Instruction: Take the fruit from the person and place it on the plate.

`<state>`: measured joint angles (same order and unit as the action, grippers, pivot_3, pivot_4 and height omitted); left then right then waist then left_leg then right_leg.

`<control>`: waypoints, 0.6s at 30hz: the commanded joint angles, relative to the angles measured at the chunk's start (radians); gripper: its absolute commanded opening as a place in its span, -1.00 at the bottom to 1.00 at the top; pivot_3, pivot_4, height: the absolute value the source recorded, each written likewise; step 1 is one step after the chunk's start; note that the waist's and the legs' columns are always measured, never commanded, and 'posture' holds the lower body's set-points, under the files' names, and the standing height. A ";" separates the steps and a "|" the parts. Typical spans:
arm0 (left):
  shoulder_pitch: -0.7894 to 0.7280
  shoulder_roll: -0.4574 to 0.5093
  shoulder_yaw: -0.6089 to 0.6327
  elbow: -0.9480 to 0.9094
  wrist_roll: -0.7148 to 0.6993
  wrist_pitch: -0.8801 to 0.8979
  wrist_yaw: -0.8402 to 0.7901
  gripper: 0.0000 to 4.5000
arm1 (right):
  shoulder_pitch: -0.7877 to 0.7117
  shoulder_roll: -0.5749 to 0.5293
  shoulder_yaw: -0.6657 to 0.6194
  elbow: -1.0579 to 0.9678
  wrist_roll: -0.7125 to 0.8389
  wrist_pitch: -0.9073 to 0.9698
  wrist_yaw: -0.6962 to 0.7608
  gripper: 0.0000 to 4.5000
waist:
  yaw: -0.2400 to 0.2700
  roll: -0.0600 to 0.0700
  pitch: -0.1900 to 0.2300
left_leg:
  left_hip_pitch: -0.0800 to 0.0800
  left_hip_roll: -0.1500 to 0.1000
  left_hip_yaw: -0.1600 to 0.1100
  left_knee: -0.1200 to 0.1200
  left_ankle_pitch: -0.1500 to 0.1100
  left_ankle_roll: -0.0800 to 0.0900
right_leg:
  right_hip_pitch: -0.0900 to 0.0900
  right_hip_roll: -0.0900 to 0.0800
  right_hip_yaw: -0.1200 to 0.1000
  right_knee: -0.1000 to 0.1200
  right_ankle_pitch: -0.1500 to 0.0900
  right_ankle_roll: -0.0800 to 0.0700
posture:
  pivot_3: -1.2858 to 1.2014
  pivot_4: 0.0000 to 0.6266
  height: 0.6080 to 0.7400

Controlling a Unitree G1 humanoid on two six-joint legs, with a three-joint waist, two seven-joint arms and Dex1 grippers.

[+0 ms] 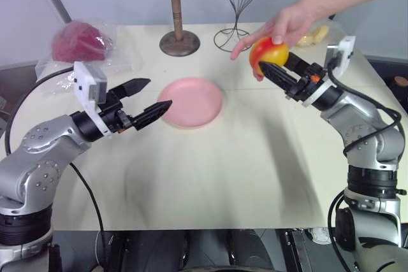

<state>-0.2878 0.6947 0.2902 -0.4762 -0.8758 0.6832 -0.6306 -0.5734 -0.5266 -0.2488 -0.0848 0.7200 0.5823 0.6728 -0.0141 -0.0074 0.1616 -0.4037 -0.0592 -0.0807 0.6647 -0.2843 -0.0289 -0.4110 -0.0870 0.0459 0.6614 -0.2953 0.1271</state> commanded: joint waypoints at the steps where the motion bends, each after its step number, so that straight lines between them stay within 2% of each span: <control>1: -0.008 -0.001 0.023 -0.033 -0.004 -0.025 0.005 1.00 | -0.035 -0.001 -0.011 -0.012 0.001 -0.020 0.002 0.42 | 0.000 0.000 0.000 | 0.000 0.000 0.000 0.000 0.000 0.000 | 0.000 0.000 0.000 0.000 0.000 0.000 | 0.03 -0.52 1.00; 5: -0.006 0.004 0.021 -0.018 0.013 -0.031 0.005 1.00 | -0.037 0.009 0.032 -0.007 -0.023 -0.007 -0.004 0.42 | -0.001 0.000 0.000 | 0.000 0.000 0.000 0.000 0.000 0.000 | 0.000 0.000 0.000 0.000 0.000 0.000 | 0.03 -0.52 1.00; 8: 0.012 0.011 0.023 0.000 0.041 -0.037 0.003 1.00 | -0.029 0.080 0.105 0.004 -0.050 -0.018 -0.011 0.42 | -0.006 0.000 0.000 | 0.000 0.000 0.000 0.000 0.000 0.000 | 0.000 0.000 0.000 0.000 0.000 0.000 | 0.03 -0.52 1.00; 12: 0.110 -0.004 0.031 0.038 0.129 -0.083 0.018 1.00 | -0.045 0.190 0.276 0.146 -0.251 -0.181 -0.009 0.42 | -0.015 0.000 0.000 | 0.000 0.001 0.001 -0.002 0.001 -0.001 | -0.002 0.001 0.001 0.000 0.000 0.000 | 0.03 -0.52 1.00; 14: 0.143 -0.032 0.049 0.076 0.191 -0.135 0.062 1.00 | -0.076 0.240 0.300 0.225 -0.300 -0.244 -0.023 0.42 | -0.017 0.000 0.000 | 0.000 0.001 0.001 -0.002 0.001 -0.001 | -0.002 0.001 0.001 0.000 0.000 0.000 | 0.03 -0.52 1.00; 18: 0.190 -0.077 0.100 0.081 0.228 -0.186 0.118 1.00 | -0.123 0.311 0.315 0.340 -0.359 -0.332 -0.031 0.42 | -0.007 0.000 0.000 | -0.002 0.000 0.000 -0.001 0.001 -0.002 | -0.004 0.001 0.000 0.001 0.000 0.000 | 0.03 -0.52 1.00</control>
<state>-0.1007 0.6186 0.3406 -0.3657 -0.6604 0.5359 -0.5347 -0.6609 -0.2294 0.0721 0.2511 0.3773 0.3064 0.6454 -0.0214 -0.0074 0.1617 -0.4061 -0.0590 -0.0806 0.6641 -0.2831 -0.0310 -0.4152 -0.0867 0.0461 0.6623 -0.2953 0.1270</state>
